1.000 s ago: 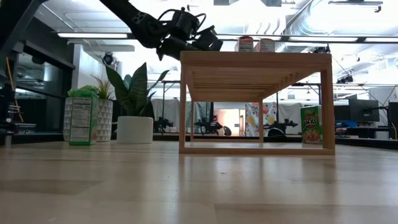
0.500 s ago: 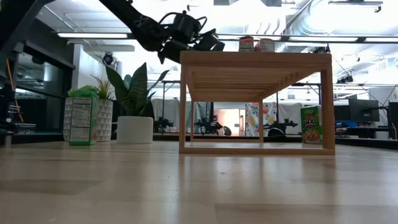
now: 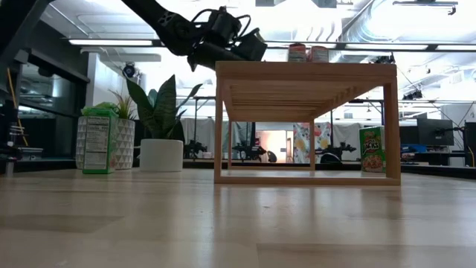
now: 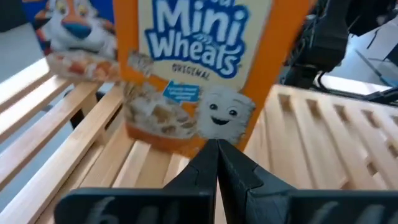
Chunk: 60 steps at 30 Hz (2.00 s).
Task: Stack cereal on shelf
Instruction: Put the orange cereal box aligned with the other orange cereal box on the shelf, then put the blue cereal aligned with the other blue cereal box on the shelf
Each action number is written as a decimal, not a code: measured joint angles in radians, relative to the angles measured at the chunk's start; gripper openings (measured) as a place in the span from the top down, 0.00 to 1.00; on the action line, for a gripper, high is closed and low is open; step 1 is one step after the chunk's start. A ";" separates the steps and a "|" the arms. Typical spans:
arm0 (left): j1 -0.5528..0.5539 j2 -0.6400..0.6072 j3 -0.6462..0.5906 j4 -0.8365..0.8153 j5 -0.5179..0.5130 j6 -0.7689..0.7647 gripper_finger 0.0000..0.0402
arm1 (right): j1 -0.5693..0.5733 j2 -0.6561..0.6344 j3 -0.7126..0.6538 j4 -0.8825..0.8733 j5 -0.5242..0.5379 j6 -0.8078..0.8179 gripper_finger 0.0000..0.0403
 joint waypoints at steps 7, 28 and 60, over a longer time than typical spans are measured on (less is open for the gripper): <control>-0.013 0.000 0.000 0.037 -0.005 0.000 1.00 | 0.000 0.000 0.000 0.000 0.000 0.000 0.38; 0.079 -0.229 -0.001 -0.168 -0.045 0.006 1.00 | -0.007 -0.006 0.000 -0.006 0.222 0.002 0.38; 0.020 -1.133 -0.471 -0.104 -0.014 -0.264 0.95 | 0.375 0.001 0.001 -1.155 -0.551 1.332 0.38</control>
